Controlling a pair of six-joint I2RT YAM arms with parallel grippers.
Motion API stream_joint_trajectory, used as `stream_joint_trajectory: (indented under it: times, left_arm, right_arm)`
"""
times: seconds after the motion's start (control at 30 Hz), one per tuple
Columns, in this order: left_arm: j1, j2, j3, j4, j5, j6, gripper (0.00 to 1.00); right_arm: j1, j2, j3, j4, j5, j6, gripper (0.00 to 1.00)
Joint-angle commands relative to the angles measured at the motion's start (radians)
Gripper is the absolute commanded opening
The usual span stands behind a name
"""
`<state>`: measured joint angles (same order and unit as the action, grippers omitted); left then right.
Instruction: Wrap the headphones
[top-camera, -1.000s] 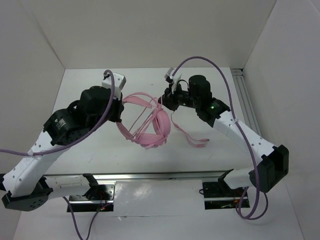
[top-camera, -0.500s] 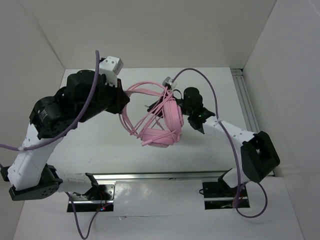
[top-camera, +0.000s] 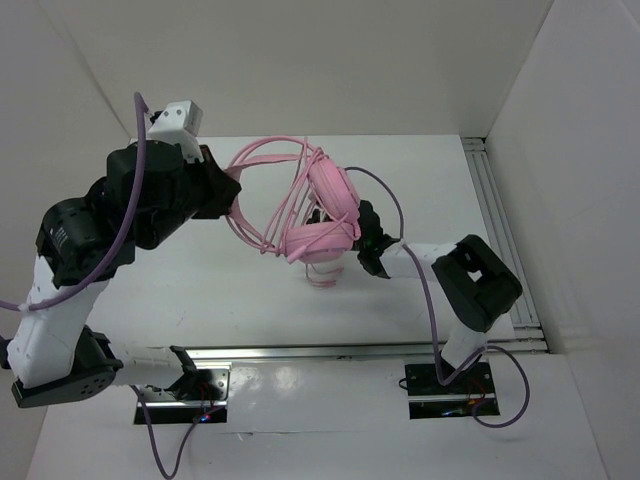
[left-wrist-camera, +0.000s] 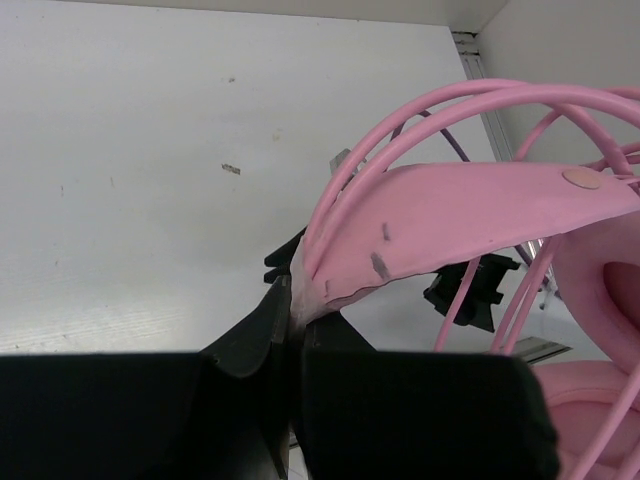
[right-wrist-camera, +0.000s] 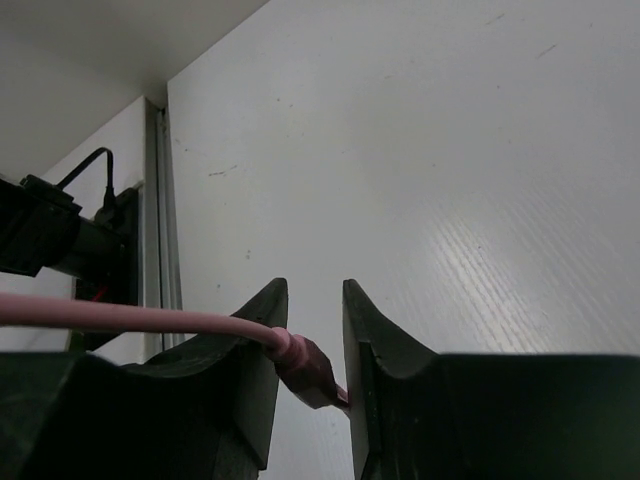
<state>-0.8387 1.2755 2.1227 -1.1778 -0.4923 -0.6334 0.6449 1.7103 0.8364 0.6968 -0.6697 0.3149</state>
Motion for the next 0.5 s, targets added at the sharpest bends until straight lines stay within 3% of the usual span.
stream_joint_trajectory:
  times: [0.0,0.1,0.27,0.4,0.47]
  left_arm:
    - [-0.002,-0.039,0.037,0.133,-0.026,-0.11,0.0]
    - [-0.002,-0.064,0.022,0.124,-0.092,-0.141,0.0]
    - [0.016,-0.097,-0.021,0.089,-0.242,-0.242,0.0]
    - [0.052,-0.11,-0.111,0.109,-0.331,-0.31,0.0]
    - [0.079,-0.11,-0.133,0.139,-0.359,-0.343,0.0]
  right_arm:
    - [0.002,0.028,0.004,0.128,-0.007,0.029,0.35]
    - [0.013,0.048,0.004,0.138,-0.007,0.029,0.23]
    - [0.047,0.048,-0.074,0.188,0.018,0.038,0.22]
    - [0.099,-0.004,-0.175,0.251,0.07,0.049,0.0]
    - [0.136,-0.04,-0.226,0.262,0.125,0.049,0.0]
